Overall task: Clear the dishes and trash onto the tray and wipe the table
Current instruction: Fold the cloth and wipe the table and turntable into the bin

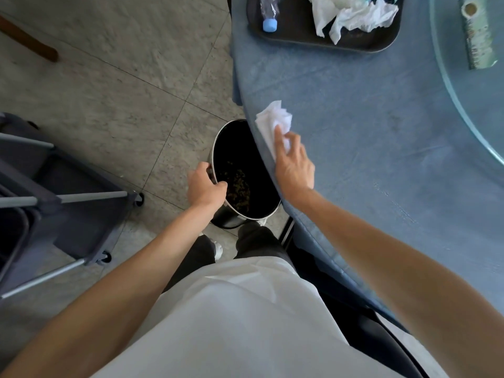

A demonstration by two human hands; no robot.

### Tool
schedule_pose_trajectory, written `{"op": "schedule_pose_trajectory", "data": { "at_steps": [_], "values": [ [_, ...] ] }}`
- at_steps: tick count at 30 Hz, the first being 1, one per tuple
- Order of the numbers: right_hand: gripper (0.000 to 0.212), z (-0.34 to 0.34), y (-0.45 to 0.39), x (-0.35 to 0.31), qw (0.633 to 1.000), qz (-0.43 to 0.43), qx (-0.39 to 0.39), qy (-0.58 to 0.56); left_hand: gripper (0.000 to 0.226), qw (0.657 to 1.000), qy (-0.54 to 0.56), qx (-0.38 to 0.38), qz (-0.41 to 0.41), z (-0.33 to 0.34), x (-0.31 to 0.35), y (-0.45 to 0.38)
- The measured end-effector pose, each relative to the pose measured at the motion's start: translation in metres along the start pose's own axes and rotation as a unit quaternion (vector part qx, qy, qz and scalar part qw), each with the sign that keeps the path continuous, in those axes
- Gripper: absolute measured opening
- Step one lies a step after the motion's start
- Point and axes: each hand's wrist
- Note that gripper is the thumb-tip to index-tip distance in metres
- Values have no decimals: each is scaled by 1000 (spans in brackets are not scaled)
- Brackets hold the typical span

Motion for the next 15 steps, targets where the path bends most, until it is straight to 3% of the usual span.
{"op": "schedule_pose_trajectory", "data": {
  "at_steps": [3,5,10,13,15],
  "values": [
    [80,5,3,-22,996,-81,-17,-26,44,1000,6,-5,8,1,2,3],
    [77,-2,-3,-20,995,-87,8,-54,44,1000,3,-10,12,1,2,4],
    [75,-42,-26,41,991,34,105,-72,43,1000,1,-16,16,0,2,3],
    [76,-50,-32,80,986,124,98,-48,44,1000,1,-23,15,0,2,3],
    [82,-38,-24,77,987,135,82,-26,44,1000,0,-18,16,-1,2,4]
  ]
}}
Point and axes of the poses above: each hand's wrist, its own y-axis away from the middle knuckle, its own z-axis out of the palm, x = y × z, and after that the axes turned 4 degrees about x, right-handed
